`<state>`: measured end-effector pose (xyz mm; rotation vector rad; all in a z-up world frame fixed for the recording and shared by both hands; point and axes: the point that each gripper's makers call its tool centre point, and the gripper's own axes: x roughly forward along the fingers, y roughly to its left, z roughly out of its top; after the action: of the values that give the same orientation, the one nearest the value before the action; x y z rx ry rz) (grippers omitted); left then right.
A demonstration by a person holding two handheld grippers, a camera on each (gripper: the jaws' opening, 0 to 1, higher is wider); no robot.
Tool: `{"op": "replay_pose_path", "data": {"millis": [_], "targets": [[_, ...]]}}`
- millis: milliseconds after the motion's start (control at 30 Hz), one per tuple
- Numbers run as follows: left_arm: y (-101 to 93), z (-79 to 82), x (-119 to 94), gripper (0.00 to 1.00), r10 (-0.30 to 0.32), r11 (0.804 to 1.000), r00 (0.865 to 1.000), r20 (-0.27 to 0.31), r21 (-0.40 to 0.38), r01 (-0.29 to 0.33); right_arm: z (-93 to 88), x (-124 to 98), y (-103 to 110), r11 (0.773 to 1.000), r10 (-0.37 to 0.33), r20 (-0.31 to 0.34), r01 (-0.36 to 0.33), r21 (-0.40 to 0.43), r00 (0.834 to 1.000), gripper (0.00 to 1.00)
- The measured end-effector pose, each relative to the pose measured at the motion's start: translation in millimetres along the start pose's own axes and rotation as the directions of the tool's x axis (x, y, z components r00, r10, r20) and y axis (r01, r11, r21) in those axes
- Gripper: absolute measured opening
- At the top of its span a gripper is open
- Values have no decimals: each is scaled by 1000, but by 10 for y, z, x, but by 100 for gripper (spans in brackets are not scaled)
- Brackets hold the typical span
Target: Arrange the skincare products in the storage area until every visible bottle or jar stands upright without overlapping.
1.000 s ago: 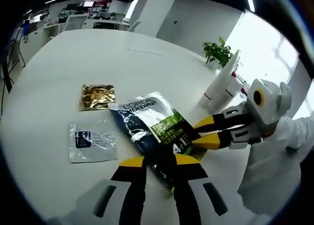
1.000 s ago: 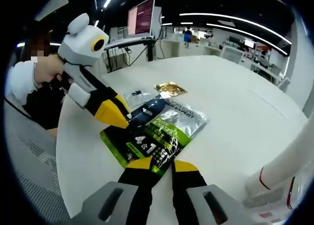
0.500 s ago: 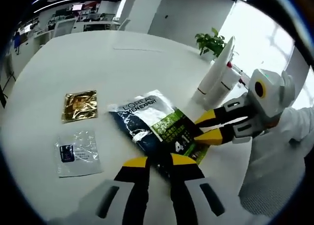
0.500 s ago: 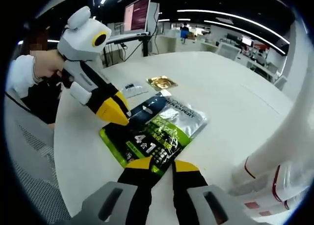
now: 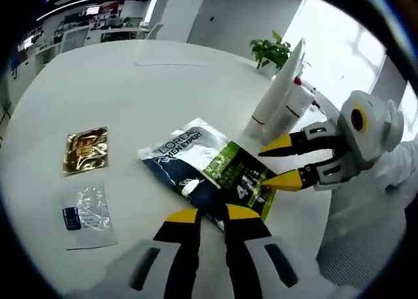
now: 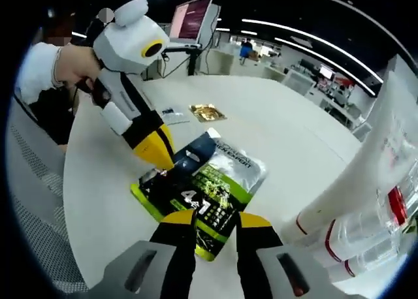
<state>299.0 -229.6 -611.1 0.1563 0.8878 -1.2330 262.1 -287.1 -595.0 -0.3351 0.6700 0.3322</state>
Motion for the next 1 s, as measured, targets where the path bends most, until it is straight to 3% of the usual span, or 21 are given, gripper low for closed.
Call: {"op": "replay_pose_path", "data": {"millis": [100, 333, 800, 1000], "targets": [[-5, 14, 16, 8, -3, 1000, 1000, -4, 7, 3, 0, 8, 39, 1000, 11, -6, -11, 2, 1000, 14], [13, 90, 85, 10, 0, 999, 1000, -17, 32, 1, -202, 58, 122, 999, 42, -72, -42, -5, 997, 14], [-155, 150, 202, 14, 0, 998, 1000, -21, 58, 1, -239, 29, 139, 997, 61, -63, -58, 50, 996, 9], [-132, 182, 228, 14, -2, 998, 1000, -22, 63, 3, -258, 18, 135, 996, 61, -58, -57, 66, 996, 9]]}}
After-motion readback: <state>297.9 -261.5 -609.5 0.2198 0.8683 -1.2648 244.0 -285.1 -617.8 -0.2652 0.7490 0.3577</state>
